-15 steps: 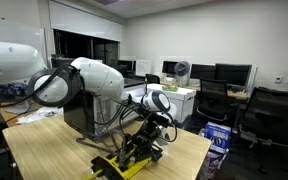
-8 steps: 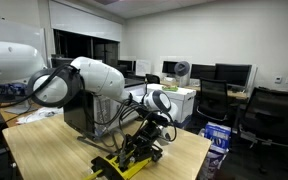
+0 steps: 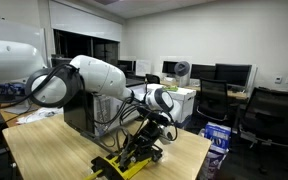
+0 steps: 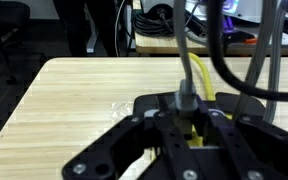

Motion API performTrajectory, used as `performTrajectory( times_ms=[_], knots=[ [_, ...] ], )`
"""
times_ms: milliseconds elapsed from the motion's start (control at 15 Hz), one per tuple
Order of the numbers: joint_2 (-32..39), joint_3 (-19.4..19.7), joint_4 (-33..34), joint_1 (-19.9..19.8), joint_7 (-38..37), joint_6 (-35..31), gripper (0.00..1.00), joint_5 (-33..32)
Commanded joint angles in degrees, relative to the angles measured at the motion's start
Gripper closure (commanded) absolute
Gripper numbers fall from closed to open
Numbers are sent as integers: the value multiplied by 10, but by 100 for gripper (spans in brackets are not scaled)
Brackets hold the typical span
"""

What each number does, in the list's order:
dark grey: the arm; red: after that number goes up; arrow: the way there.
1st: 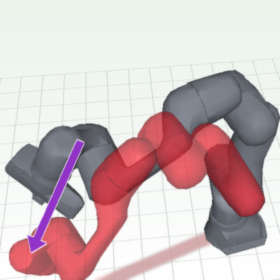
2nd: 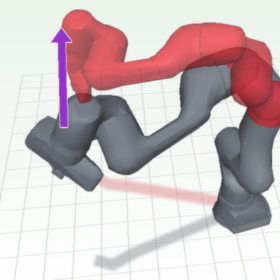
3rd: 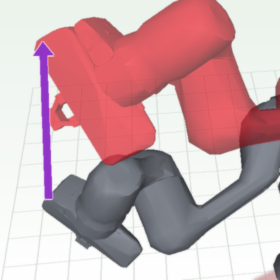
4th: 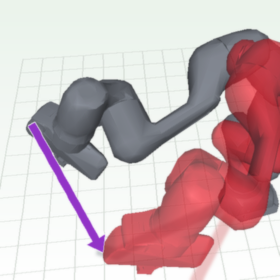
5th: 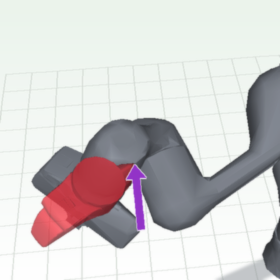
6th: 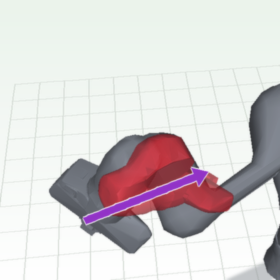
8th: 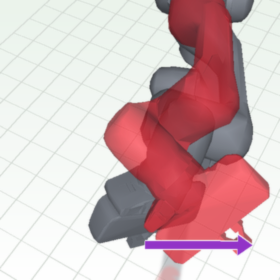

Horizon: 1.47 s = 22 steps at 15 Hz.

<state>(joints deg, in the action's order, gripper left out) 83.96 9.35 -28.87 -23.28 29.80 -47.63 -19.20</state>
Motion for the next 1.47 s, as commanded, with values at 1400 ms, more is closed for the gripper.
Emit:
performTrajectory(
  times_ms=[1400],
  knots=[
    [-1, -10, -28, 4, -58, -103, 93, 3]
  ],
)
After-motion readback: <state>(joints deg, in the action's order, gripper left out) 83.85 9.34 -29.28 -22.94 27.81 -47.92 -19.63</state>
